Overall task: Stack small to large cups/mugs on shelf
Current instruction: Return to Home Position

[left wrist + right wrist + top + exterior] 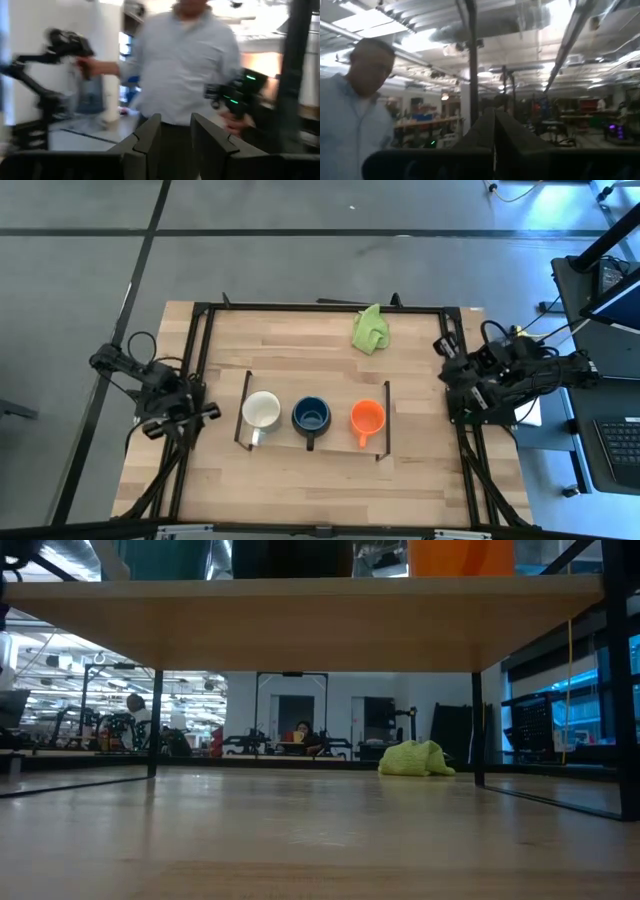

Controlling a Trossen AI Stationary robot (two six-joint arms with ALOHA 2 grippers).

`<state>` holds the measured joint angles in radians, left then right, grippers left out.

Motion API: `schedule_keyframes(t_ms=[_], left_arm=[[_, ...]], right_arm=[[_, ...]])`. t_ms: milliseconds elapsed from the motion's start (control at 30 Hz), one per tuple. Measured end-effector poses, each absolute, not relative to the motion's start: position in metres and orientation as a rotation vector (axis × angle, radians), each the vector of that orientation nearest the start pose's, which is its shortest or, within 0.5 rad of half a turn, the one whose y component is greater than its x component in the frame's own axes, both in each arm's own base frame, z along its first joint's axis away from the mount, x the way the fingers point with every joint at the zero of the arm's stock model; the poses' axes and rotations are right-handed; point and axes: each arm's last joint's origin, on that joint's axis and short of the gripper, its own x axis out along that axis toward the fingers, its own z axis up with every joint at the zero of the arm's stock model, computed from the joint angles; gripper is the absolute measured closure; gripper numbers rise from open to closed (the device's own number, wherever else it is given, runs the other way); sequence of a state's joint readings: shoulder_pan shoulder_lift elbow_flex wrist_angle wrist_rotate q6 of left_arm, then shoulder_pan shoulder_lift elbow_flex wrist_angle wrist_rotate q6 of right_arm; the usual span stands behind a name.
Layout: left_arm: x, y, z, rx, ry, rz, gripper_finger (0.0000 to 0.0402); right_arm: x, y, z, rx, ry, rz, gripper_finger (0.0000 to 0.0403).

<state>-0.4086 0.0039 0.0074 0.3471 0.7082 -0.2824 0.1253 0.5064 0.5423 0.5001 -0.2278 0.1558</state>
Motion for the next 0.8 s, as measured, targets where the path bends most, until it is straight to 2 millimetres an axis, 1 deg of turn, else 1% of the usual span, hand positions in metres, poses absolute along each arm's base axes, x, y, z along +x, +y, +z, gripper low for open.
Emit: schedule_keyframes(t_ms=[33, 133, 233, 333, 433, 533, 800], left_arm=[[0.070, -0.052, 0.195, -0.191, -0.188, -1.176, 0.0302], [0.071, -0.053, 0.185, -0.262, -0.019, -1.222, 0.0302], [0.074, -0.054, 0.171, -0.320, 0.154, -1.182, 0.0302], [0.077, -0.053, 0.169, -0.289, 0.153, -1.134, 0.0302], [0.082, -0.050, 0.168, -0.232, 0.122, -1.029, 0.0302], [0.087, -0.047, 0.165, -0.218, 0.137, -0.944, 0.0302], [0.097, -0.045, 0.154, -0.264, 0.276, -0.876, 0.0302]], right_arm=[[0.113, 0.022, 0.348, 0.117, -0.490, 0.415, 0.0397], [0.114, 0.024, 0.346, 0.095, -0.464, 0.497, 0.0397], [0.115, 0.025, 0.344, 0.086, -0.444, 0.528, 0.0397], [0.117, 0.025, 0.340, 0.091, -0.401, 0.526, 0.0397], [0.120, 0.026, 0.336, 0.098, -0.352, 0.524, 0.0397], [0.122, 0.026, 0.332, 0.110, -0.310, 0.515, 0.0397], [0.128, 0.027, 0.318, 0.122, -0.160, 0.507, 0.0397]])
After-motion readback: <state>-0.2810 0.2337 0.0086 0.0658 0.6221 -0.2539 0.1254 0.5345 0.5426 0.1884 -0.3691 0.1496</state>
